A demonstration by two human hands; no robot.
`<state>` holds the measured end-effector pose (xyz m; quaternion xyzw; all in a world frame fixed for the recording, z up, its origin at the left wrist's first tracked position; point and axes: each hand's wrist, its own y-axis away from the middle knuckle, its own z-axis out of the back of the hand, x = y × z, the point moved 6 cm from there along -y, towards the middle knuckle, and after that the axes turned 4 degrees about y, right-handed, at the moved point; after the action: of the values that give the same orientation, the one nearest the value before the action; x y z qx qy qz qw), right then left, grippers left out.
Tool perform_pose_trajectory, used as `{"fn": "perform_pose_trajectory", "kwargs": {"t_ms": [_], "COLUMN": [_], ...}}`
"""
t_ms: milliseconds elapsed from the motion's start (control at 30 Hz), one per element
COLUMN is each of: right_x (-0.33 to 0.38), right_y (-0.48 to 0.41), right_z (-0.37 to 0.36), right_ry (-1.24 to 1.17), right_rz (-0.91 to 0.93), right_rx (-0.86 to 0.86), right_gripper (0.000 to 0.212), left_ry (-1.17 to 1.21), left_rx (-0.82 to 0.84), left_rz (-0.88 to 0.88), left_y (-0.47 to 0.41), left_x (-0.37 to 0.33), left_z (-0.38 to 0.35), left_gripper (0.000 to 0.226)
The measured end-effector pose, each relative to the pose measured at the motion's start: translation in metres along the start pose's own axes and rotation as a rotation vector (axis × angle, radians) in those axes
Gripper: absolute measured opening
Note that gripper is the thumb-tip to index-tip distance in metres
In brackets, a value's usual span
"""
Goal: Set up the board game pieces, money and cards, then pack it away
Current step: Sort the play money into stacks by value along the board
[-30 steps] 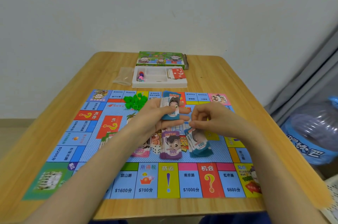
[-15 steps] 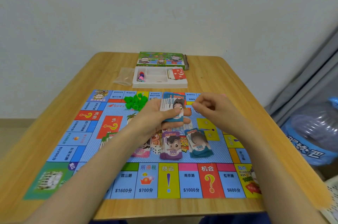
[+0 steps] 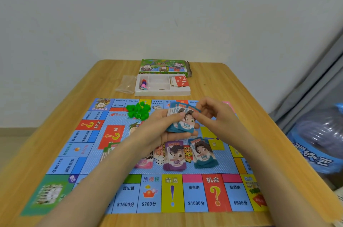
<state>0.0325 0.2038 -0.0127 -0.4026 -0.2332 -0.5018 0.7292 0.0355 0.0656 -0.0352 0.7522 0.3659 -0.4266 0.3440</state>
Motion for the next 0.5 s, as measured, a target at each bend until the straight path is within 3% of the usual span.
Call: {"fn": "perform_pose_trajectory", "kwargs": {"t_ms": [133, 300, 500], "right_x": [0.005, 0.0029, 0.0009], "right_y": [-0.002, -0.0015, 0.0007], "right_z": [0.0047, 0.0099, 0.0081], "right_ry": [-0.076, -0.212, -0.118], "right_rz": [-0.037, -0.104, -0.147], "right_rx": [-0.024, -0.037, 0.116], "right_gripper": [0.013, 0.017, 0.019], "left_ry": [0.075, 0.052, 0.037], "left_rx": [-0.056, -0.122, -0.079], "left_rz": [-0.01, -0.053, -0.045], "left_y": [0.0005, 0.0005, -0.0027], "left_x": [-0.0032, -0.0054, -0.0029], "left_z": [0.0017, 0.0045, 0.0043], "left_gripper": [0.013, 0.024, 0.019]}}
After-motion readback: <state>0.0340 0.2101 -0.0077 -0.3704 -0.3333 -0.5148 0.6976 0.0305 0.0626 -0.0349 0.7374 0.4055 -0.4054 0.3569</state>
